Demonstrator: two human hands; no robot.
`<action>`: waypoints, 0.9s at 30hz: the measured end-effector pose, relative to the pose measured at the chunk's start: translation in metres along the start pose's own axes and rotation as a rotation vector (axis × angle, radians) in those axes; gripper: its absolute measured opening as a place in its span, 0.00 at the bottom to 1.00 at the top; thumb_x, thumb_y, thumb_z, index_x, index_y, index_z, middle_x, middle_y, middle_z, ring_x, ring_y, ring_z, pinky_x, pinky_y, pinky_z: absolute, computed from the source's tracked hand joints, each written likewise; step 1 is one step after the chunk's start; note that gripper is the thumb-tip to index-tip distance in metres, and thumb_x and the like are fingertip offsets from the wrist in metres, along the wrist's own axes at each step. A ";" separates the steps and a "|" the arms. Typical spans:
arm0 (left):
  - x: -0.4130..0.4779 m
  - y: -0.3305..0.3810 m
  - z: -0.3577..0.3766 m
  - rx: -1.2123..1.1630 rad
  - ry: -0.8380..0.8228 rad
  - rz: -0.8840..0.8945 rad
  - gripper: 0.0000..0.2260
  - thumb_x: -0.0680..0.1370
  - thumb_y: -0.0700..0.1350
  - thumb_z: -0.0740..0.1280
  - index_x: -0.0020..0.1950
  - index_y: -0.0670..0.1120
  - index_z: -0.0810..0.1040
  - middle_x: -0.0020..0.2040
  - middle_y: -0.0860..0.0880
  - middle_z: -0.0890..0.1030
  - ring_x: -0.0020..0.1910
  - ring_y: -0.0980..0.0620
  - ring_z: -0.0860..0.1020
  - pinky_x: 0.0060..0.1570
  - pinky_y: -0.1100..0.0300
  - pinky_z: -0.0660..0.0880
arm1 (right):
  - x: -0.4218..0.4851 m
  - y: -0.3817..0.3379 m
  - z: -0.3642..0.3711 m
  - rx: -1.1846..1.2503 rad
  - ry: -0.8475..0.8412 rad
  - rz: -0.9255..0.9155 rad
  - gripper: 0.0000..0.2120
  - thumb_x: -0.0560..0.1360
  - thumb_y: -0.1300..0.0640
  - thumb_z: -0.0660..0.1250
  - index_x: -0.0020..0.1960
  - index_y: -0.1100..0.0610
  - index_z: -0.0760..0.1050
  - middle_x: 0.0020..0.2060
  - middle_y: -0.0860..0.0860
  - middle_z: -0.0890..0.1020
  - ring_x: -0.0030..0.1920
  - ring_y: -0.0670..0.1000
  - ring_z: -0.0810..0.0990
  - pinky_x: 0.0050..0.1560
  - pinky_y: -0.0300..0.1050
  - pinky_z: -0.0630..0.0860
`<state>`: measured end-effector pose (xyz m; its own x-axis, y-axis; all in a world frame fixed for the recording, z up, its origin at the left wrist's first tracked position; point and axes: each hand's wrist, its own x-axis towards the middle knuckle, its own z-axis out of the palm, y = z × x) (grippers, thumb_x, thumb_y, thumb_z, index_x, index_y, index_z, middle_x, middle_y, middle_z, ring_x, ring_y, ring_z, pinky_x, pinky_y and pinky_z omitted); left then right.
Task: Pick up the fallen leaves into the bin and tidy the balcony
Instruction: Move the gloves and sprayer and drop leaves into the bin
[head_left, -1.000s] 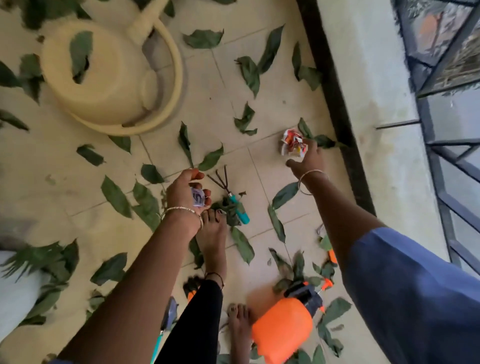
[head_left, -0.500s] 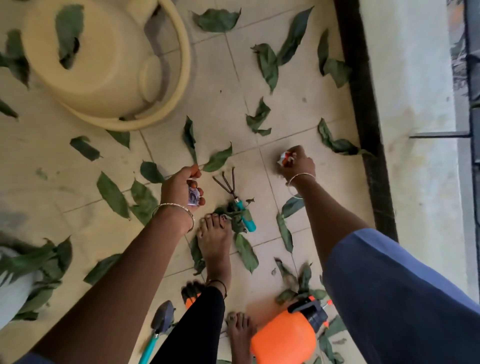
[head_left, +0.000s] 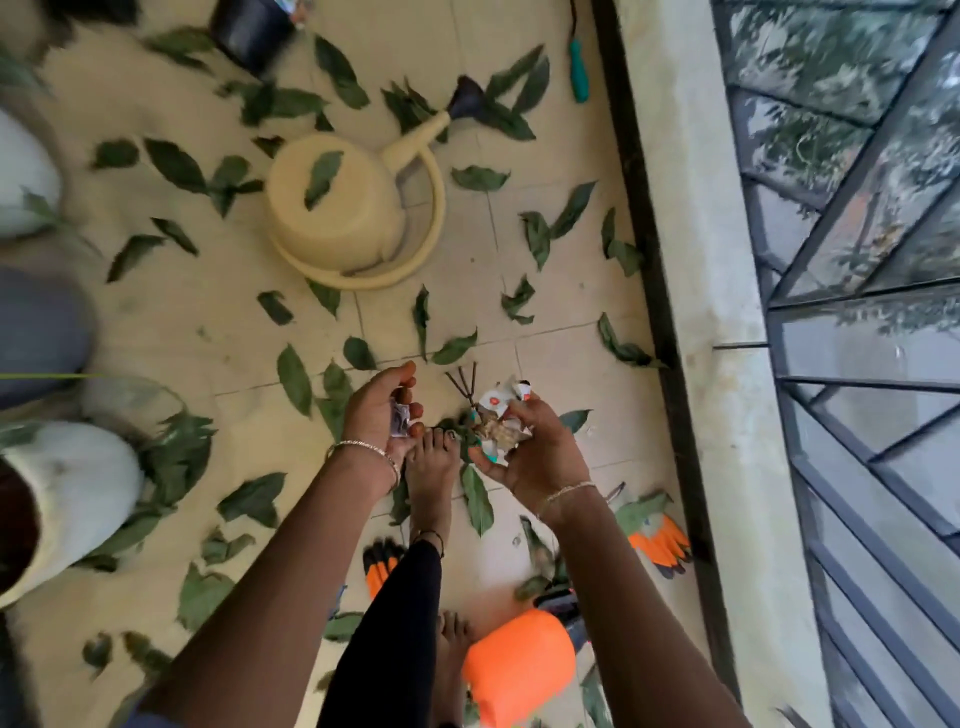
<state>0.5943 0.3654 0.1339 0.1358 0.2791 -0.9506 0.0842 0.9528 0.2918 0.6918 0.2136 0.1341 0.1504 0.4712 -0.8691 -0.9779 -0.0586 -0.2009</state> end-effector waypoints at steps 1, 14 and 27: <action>-0.021 0.004 -0.002 -0.026 -0.030 0.012 0.10 0.77 0.44 0.68 0.36 0.48 0.72 0.25 0.55 0.71 0.22 0.56 0.68 0.21 0.69 0.60 | -0.018 0.000 0.007 0.015 -0.044 -0.007 0.11 0.74 0.56 0.66 0.56 0.50 0.76 0.48 0.53 0.82 0.45 0.57 0.79 0.58 0.58 0.72; -0.373 0.038 -0.120 -0.426 -0.422 0.256 0.08 0.75 0.46 0.67 0.37 0.47 0.76 0.33 0.50 0.72 0.31 0.53 0.72 0.27 0.65 0.70 | -0.338 0.027 0.121 0.011 -0.416 -0.145 0.16 0.71 0.44 0.70 0.52 0.54 0.82 0.52 0.55 0.79 0.59 0.58 0.77 0.57 0.53 0.75; -0.582 -0.014 -0.299 -0.781 -0.367 0.421 0.09 0.77 0.46 0.65 0.38 0.45 0.77 0.32 0.50 0.74 0.27 0.55 0.73 0.26 0.66 0.71 | -0.518 0.140 0.190 -0.163 -0.365 -0.188 0.12 0.73 0.48 0.70 0.52 0.54 0.78 0.44 0.53 0.80 0.44 0.53 0.80 0.35 0.43 0.78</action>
<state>0.2192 0.2258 0.6512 0.3170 0.6881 -0.6527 -0.7055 0.6310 0.3227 0.4496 0.1288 0.6422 0.2333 0.7650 -0.6003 -0.8984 -0.0667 -0.4341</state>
